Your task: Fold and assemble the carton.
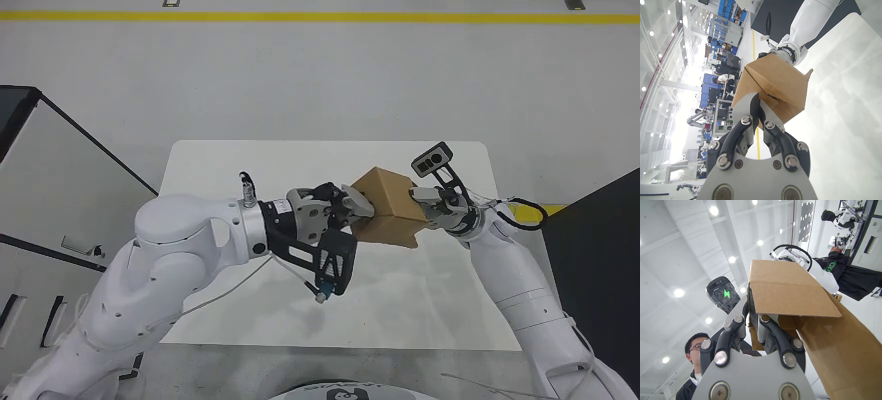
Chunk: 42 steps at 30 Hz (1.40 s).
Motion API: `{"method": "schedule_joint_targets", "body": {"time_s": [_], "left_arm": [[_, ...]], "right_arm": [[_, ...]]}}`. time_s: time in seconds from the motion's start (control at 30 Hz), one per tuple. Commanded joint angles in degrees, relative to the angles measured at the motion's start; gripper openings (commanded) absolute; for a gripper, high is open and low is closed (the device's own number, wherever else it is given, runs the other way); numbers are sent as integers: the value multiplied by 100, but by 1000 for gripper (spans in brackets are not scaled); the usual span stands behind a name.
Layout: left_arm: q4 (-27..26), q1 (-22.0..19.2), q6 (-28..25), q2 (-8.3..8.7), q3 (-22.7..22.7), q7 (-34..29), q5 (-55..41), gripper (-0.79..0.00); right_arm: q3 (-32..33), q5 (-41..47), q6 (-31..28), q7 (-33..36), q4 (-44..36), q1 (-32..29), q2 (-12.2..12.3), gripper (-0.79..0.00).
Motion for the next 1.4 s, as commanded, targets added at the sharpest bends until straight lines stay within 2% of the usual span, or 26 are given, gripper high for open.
{"method": "schedule_joint_targets", "body": {"time_s": [0.0, 0.87, 1.37], "left_arm": [[11, -10, 3, -3, 27, -3, 3, -785], [48, -99, 70, -41, 213, -99, 0, -785], [-194, 175, 23, 28, -273, -226, -104, -785]], "right_arm": [[0, 0, 0, 0, 0, 0, 0, -785], [0, 0, 0, 0, 0, 0, 0, -785], [0, 0, 0, 0, 0, 0, 0, -785]]}}
